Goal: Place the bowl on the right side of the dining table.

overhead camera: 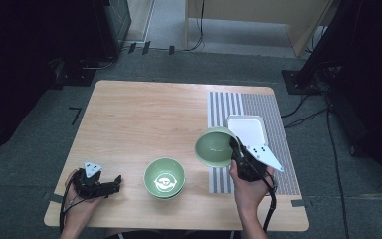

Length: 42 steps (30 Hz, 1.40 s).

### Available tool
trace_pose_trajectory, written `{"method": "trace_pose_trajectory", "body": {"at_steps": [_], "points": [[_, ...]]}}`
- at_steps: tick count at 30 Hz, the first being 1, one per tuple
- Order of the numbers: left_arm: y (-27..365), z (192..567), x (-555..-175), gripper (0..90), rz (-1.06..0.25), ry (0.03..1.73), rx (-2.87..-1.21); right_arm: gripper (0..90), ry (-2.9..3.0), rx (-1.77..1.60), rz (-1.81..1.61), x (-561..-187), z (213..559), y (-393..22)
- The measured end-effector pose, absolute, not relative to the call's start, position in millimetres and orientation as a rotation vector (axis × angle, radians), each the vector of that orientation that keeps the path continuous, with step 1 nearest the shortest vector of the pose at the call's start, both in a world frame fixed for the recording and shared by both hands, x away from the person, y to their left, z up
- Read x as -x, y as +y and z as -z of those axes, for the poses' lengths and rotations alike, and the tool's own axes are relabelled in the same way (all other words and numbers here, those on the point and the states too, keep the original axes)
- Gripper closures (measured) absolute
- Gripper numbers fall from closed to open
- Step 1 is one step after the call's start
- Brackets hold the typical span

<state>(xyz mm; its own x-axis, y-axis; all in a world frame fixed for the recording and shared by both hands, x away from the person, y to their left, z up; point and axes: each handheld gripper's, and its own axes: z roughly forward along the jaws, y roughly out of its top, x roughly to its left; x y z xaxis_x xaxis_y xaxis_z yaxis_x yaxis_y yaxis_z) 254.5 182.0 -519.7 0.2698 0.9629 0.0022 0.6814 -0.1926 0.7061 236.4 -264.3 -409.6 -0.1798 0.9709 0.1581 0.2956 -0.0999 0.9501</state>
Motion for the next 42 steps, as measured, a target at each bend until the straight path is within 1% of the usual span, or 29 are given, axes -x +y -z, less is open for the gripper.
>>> {"method": "trace_pose_trajectory", "body": {"at_steps": [25, 42], "points": [[181, 520, -256, 0.0, -0.61, 1.469, -1.958, 84.2, 1.412, -1.507, -1.246, -244, 412, -309], [181, 520, -256, 0.0, -0.611, 1.469, -1.958, 84.2, 1.393, -1.566, -1.214, -258, 422, -323]]}}
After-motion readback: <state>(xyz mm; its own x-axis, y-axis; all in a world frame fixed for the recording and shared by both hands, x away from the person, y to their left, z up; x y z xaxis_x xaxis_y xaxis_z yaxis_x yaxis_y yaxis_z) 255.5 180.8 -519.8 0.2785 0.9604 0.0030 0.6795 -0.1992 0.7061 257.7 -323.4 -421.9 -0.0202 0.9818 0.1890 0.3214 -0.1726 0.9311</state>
